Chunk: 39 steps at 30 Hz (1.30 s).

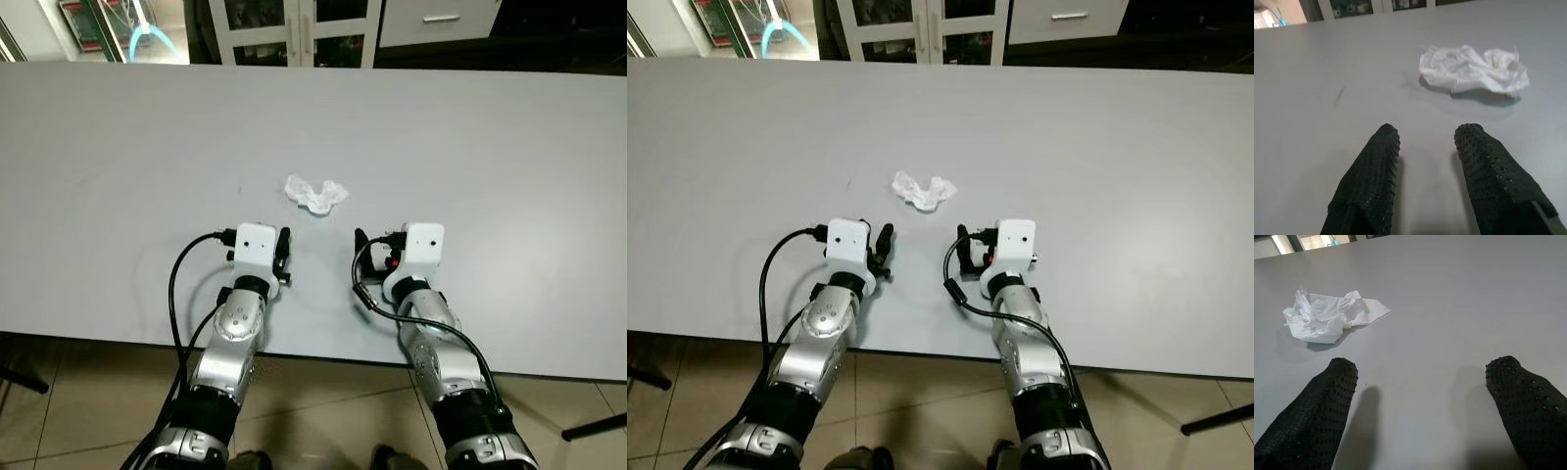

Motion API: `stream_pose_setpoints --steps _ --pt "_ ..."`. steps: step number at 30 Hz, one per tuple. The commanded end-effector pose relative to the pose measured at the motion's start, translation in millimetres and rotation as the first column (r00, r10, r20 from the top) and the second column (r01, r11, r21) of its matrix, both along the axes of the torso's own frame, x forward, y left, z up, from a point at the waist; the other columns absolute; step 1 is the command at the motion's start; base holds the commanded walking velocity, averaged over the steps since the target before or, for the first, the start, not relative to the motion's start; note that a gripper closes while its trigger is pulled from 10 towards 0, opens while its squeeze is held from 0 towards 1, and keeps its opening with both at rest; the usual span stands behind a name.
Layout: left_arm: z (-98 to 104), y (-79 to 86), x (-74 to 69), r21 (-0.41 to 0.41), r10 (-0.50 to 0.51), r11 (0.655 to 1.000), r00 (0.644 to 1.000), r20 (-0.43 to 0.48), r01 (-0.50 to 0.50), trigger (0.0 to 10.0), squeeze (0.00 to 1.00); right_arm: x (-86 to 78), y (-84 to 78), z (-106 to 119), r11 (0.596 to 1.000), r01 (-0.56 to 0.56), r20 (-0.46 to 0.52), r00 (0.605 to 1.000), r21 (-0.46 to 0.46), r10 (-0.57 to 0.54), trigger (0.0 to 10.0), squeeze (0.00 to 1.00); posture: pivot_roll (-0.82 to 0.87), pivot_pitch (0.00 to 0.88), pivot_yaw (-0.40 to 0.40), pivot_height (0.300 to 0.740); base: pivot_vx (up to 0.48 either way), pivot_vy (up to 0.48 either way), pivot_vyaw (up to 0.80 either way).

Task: Picking trash to rubbish bin

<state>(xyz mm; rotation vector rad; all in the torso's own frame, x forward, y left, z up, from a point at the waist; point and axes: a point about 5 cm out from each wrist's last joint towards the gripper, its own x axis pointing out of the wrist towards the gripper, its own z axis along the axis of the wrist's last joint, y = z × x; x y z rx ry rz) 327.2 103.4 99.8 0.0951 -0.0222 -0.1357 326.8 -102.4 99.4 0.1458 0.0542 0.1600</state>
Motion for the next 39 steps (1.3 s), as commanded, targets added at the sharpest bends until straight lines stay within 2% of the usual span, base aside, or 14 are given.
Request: stream_pose_setpoints --steps 1,11,15,18,21,23,25,27,29,31,37,39 --pt "-1.1 0.3 -2.8 -0.001 -0.003 1.000 1.000 -0.005 0.003 10.0 0.00 -4.8 1.5 -4.8 1.000 -0.005 -0.025 1.000 -0.002 0.005 10.0 0.00 -0.05 0.189 0.051 0.740 0.000 0.000 0.00" --pt "-3.9 0.3 -15.9 -0.009 -0.007 1.000 1.000 -0.008 0.007 10.0 0.00 -19.2 3.9 -11.1 1.000 -0.005 -0.048 0.999 0.010 0.005 10.0 0.00 -0.05 0.234 0.052 0.740 0.000 0.000 0.00" --pt "1.4 -1.3 -16.6 0.002 -0.020 1.000 1.000 0.013 0.020 10.0 0.00 -20.0 2.0 -3.3 1.000 0.018 -0.015 1.000 0.020 -0.018 10.0 0.00 -0.04 0.242 0.054 0.740 0.000 0.000 0.00" --pt "18.6 -3.3 -10.1 -0.004 -0.030 1.000 0.997 0.067 0.031 10.0 0.00 -13.7 -3.1 14.2 0.999 0.041 0.039 0.998 0.032 -0.043 10.0 0.00 -0.05 0.234 0.059 0.740 0.000 0.000 0.00" --pt "27.0 -4.1 -7.2 -0.009 -0.035 0.999 0.995 0.092 0.036 10.0 0.00 -11.4 -5.6 20.9 0.998 0.051 0.059 0.997 0.031 -0.053 10.0 0.00 -0.05 0.233 0.060 0.740 0.000 0.000 0.00" --pt "40.2 -4.8 -3.9 -0.011 -0.040 0.999 0.991 0.127 0.042 10.0 0.00 -9.1 -9.1 31.2 0.998 0.062 0.085 0.994 0.022 -0.064 10.0 0.00 -0.05 0.232 0.062 0.740 0.000 0.000 0.00" --pt "40.2 -4.8 -3.9 -0.011 -0.040 0.999 0.991 0.127 0.042 10.0 0.00 -9.1 -9.1 31.2 0.998 0.062 0.085 0.994 0.022 -0.064 10.0 0.00 -0.05 0.232 0.062 0.740 0.000 0.000 0.00" --pt "53.3 -4.4 0.1 0.006 -0.055 0.999 0.986 0.157 0.054 10.0 0.00 -7.0 -12.6 43.3 0.998 0.069 0.116 0.991 0.014 -0.070 10.0 0.00 -0.06 0.231 0.066 0.740 0.000 0.000 0.00" --pt "57.1 -4.0 1.2 0.010 -0.058 0.998 0.985 0.165 0.057 10.0 0.00 -6.6 -13.6 46.9 0.997 0.070 0.126 0.989 0.012 -0.071 10.0 0.00 -0.06 0.231 0.066 0.740 0.000 0.000 0.00" --pt "64.9 -1.8 9.1 0.029 -0.066 0.998 0.982 0.174 0.062 10.0 0.00 -3.2 -15.3 53.3 0.998 0.066 0.134 0.989 -0.002 -0.065 10.0 0.00 -0.05 0.229 0.065 0.740 0.000 0.000 0.00" --pt "62.6 0.1 17.2 0.032 -0.068 0.997 0.986 0.151 0.064 10.0 0.00 -0.6 -17.1 53.6 0.998 0.058 0.126 0.991 -0.025 -0.054 10.0 0.00 -0.06 0.233 0.064 0.740 0.000 0.000 0.00" --pt "62.7 0.2 25.1 0.053 -0.079 0.996 0.988 0.131 0.073 10.0 0.00 0.4 -18.8 56.9 0.998 0.048 0.122 0.992 -0.038 -0.043 10.0 0.00 -0.06 0.244 0.061 0.740 0.000 0.000 0.00"
